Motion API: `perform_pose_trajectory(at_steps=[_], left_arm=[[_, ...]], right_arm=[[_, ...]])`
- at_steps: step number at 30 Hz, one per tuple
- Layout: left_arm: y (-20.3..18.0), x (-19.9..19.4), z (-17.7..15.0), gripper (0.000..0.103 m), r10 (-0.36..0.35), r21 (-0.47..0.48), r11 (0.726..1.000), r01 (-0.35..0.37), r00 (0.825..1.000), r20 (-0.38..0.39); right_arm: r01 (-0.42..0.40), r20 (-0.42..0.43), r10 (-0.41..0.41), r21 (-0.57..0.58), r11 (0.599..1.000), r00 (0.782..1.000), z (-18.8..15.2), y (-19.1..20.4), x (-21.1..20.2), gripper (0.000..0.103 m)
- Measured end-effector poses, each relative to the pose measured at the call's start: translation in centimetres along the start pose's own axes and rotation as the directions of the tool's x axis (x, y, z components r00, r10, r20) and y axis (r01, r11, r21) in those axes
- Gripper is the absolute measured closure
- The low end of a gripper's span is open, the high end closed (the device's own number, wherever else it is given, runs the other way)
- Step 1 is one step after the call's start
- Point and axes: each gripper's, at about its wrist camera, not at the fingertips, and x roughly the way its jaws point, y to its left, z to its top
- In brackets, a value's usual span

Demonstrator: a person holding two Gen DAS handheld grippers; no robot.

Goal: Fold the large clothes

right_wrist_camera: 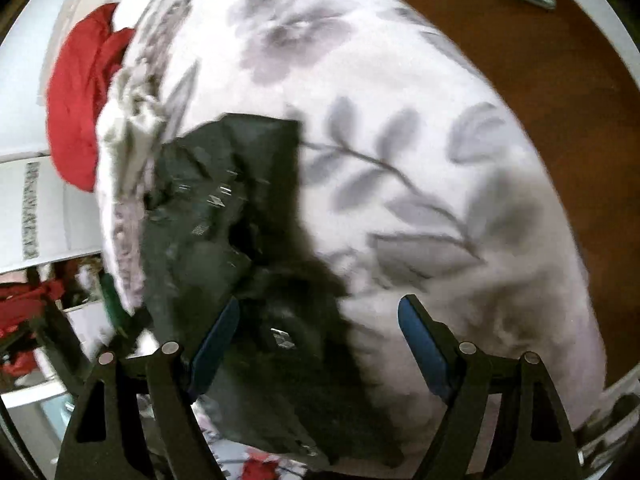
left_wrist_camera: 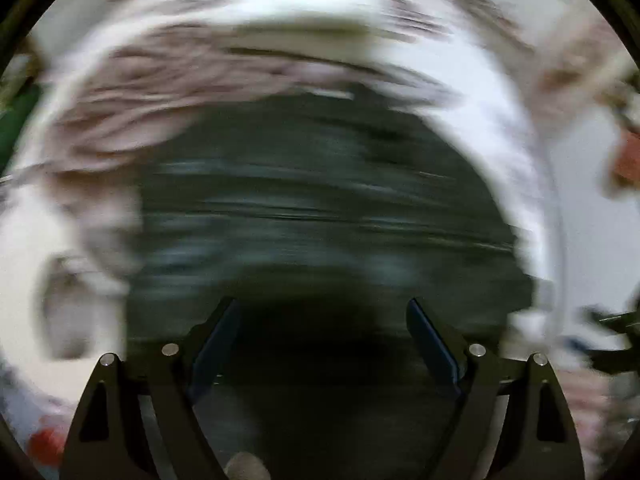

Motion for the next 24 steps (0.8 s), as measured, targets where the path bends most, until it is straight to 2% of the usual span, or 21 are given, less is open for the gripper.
perform_pose_trajectory(at_steps=[2,4,5,6,7,8,10,14,15,16,17,18,21,23,24], left_arm=[[4.2,2.1,0.0,0.019,0.154,-0.04,0.987,-0.155,0.988,-0.02],[7.3,4.9,0.3,0.018,0.265,-0.06,0.962,-0.268,0.963,-0.045],[8.2,6.2,0.5,0.012,0.291,-0.06,0.954,-0.294,0.955,-0.059],[9.0,7.1,0.6,0.006,0.305,-0.066,0.949,-0.309,0.95,-0.066],[9.7,8.1,0.9,0.003,0.319,-0.069,0.944,-0.324,0.945,-0.07],[10.0,8.6,1.0,0.0,0.318,-0.065,0.944,-0.323,0.946,-0.066],[10.2,8.9,1.3,0.0,0.301,-0.067,0.95,-0.304,0.952,-0.054],[10.0,8.1,0.7,0.0,0.304,-0.079,0.949,-0.307,0.952,-0.04],[10.0,8.0,0.5,0.0,0.305,-0.082,0.948,-0.308,0.951,-0.04],[9.5,8.0,0.9,0.0,0.309,-0.083,0.947,-0.311,0.95,-0.039],[9.3,8.0,1.1,0.0,0.311,-0.081,0.946,-0.313,0.95,-0.039],[9.2,8.1,1.1,0.0,0.315,-0.076,0.945,-0.317,0.948,-0.035],[9.0,8.2,1.0,0.0,0.323,-0.061,0.944,-0.324,0.946,-0.022],[8.9,8.1,0.8,0.0,0.319,-0.061,0.946,-0.319,0.948,-0.013],[9.0,8.1,0.7,0.0,0.307,-0.062,0.95,-0.308,0.952,-0.012]], right_arm=[[-0.038,0.003,0.038,-0.035,0.999,0.999,1.1,1.7,0.8,0.019],[-0.054,-0.008,0.054,-0.073,0.996,0.999,2.1,3.3,2.4,0.021],[-0.048,-0.014,0.047,-0.096,0.994,0.999,2.8,4.4,3.7,0.026],[-0.046,-0.026,0.044,-0.11,0.993,0.999,3.4,5.1,4.9,0.053],[-0.055,-0.045,0.05,-0.118,0.992,0.998,3.8,5.8,6.1,0.099],[-0.059,-0.063,0.052,-0.118,0.991,0.997,4.0,6.3,7.2,0.1],[-0.086,-0.107,0.073,-0.12,0.989,0.992,4.2,8.0,8.9,0.1],[0.033,-0.07,-0.051,-0.227,0.973,0.996,3.2,9.1,7.2,0.098],[0.07,-0.058,-0.087,-0.243,0.968,0.995,2.7,8.5,6.3,0.086],[0.121,-0.057,-0.14,-0.259,0.958,0.988,2.0,7.8,5.7,0.059],[0.162,-0.074,-0.189,-0.277,0.947,0.979,1.1,7.0,5.8,0.046],[0.18,-0.104,-0.218,-0.292,0.94,0.97,0.3,6.2,6.2,0.038],[0.159,-0.2,-0.227,-0.307,0.938,0.953,-1.1,4.9,9.3,0.038],[0.139,-0.21,-0.215,-0.327,0.935,0.954,-1.4,5.3,11.3,0.038],[0.148,-0.203,-0.227,-0.341,0.928,0.953,-1.5,5.5,11.7,0.049]])
